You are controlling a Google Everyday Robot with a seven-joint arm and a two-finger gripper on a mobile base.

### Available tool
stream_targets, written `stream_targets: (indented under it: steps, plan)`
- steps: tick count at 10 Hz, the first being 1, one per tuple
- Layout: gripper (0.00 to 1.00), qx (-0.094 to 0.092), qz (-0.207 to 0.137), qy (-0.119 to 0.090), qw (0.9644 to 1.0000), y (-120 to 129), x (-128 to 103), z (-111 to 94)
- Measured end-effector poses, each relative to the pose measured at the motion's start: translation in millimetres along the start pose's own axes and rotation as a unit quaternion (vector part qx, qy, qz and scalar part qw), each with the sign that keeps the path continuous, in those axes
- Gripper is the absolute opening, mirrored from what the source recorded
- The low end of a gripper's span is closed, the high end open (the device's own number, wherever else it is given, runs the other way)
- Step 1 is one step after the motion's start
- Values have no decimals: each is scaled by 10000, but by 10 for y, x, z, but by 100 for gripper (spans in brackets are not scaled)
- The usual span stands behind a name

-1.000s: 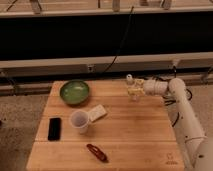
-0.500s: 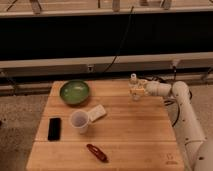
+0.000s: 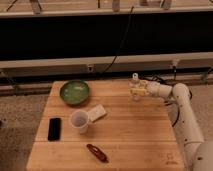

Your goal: Stand the bottle upright

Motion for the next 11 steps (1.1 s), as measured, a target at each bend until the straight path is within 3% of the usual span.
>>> stream_targets:
  steps: [1, 2, 5, 7, 9, 11]
  plan:
    - [79, 0, 3, 4, 10000, 0, 1, -2]
    - [80, -1, 4, 10, 10000, 2, 6, -1]
    - [80, 28, 26, 45, 10000, -24, 58, -48]
    - [80, 97, 55, 57, 9999, -92, 116, -184]
    - [80, 79, 43, 87, 9999, -78, 127, -171]
    - [76, 120, -39, 263, 9996, -77, 113, -155]
